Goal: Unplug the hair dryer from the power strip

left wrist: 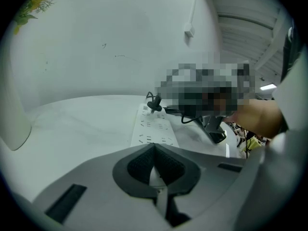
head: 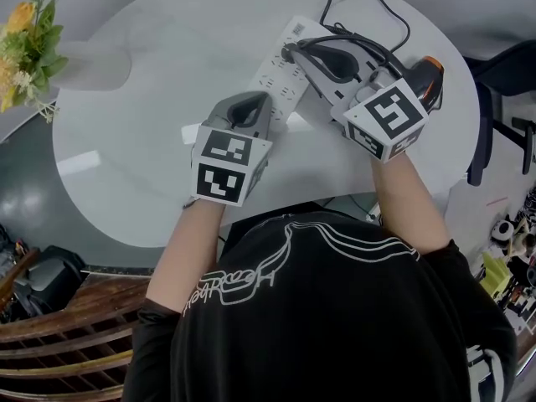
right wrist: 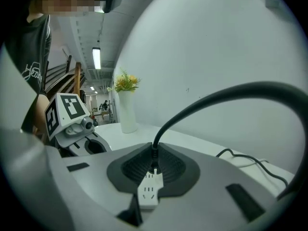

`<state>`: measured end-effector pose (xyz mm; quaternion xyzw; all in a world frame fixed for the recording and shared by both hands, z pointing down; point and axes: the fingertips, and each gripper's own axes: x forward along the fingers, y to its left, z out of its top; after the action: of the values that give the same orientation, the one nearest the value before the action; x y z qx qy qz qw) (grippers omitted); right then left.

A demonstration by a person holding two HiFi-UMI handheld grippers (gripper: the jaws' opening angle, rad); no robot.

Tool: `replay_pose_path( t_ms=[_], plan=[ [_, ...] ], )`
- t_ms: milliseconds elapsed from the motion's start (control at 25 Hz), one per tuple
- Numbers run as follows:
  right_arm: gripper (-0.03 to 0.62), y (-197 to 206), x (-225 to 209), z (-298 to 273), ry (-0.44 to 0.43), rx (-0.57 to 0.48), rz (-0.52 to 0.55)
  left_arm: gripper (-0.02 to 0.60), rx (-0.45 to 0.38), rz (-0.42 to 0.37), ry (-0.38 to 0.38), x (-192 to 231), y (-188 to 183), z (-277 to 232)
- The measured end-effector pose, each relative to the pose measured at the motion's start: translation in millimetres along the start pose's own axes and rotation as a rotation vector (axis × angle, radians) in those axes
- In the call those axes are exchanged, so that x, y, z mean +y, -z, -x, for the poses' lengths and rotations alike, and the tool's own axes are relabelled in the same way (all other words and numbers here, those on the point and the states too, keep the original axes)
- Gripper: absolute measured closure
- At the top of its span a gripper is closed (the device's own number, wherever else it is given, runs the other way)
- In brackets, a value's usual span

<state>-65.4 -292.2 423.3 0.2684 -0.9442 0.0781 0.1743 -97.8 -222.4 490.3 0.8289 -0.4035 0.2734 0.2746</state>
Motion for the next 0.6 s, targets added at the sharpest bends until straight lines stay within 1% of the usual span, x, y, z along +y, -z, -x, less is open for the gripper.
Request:
replay_pose_path(
  t_ms=[200, 320, 440, 520, 600],
  plan=[
    [0.569, -10, 0, 5, 0.003, -0.038, -0.043, 0.581, -0.006, -0.015, -0.014, 3, 1, 0],
    [0.569, -13, 0, 15, 0.013, -0.055, -0.068, 0.581, -0.027, -0.048, -0.038, 2, -1, 0],
    [0.569, -18, 5, 27, 0.016, -0.081, -0.09, 0.581, -0.026, -0.082, -0.055, 1, 0, 3],
    [0.569, -22, 9, 37, 0.008, -0.102, -0.109, 0.581, -0.051, -0.063, -0.053, 1, -6, 8],
    [0.569, -26, 14, 48, -0.003, -0.125, -0.135, 0.581, -0.101, -0.026, -0.054, 0, -17, 18]
  ],
)
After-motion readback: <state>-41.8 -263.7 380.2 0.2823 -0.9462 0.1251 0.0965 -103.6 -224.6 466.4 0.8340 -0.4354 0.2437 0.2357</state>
